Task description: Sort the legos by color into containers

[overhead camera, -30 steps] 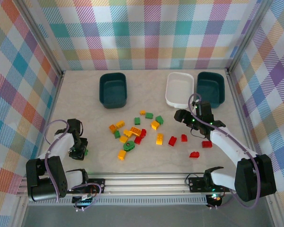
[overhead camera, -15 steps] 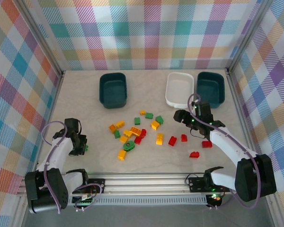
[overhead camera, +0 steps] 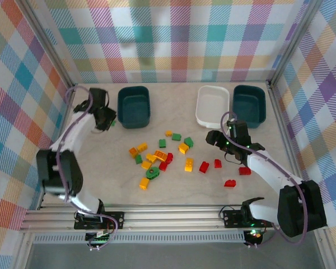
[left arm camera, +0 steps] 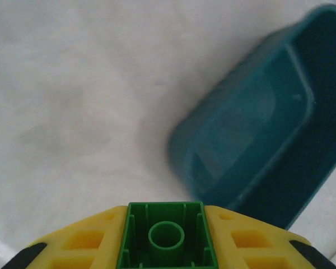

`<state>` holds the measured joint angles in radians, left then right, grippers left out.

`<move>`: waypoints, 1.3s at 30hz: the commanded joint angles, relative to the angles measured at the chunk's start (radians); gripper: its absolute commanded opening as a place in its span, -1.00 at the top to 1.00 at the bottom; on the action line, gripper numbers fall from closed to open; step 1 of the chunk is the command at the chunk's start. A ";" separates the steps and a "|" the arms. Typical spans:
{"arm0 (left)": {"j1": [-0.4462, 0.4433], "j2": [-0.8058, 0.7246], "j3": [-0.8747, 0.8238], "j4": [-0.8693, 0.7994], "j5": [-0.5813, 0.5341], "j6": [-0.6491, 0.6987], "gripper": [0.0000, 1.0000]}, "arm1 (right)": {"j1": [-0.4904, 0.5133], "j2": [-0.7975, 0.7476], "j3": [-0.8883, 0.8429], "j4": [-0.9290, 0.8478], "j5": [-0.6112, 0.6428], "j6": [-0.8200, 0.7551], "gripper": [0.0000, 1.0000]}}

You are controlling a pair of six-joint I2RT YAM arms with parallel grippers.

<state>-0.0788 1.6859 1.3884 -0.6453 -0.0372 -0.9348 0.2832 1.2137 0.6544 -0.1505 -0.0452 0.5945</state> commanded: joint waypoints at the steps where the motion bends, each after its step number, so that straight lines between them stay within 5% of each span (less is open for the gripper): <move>1: -0.033 0.183 0.188 -0.048 0.027 0.145 0.36 | 0.008 0.028 -0.006 0.020 0.048 -0.001 -0.60; 9: -0.075 0.510 0.578 -0.159 -0.002 0.257 0.19 | 0.006 0.082 0.090 -0.067 0.161 -0.055 -0.65; 12: -0.083 0.562 0.652 -0.168 0.014 0.286 -0.07 | -0.004 0.127 0.203 -0.167 0.249 -0.095 -0.76; 16: -0.097 0.570 0.697 -0.161 0.069 0.315 -0.67 | -0.046 0.261 0.416 -0.273 0.319 -0.171 -0.84; 23: -0.123 0.412 0.584 -0.103 0.126 0.351 -0.93 | -0.146 0.670 0.884 -0.486 0.367 -0.343 -0.91; 30: -0.117 0.235 0.332 -0.053 0.005 0.443 -1.00 | -0.181 0.916 1.142 -0.528 0.375 -0.468 -0.96; 33: -0.094 0.222 0.294 -0.063 -0.052 0.461 -1.00 | -0.196 0.975 1.196 -0.544 0.310 -0.475 -0.84; 39: -0.025 0.257 0.252 -0.001 0.068 0.450 -0.96 | -0.188 0.971 1.159 -0.489 0.211 -0.486 -0.13</move>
<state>-0.1345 1.9228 1.6550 -0.6830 -0.0032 -0.5022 0.0891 2.2105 1.8290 -0.6552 0.2234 0.1230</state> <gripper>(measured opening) 0.984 0.586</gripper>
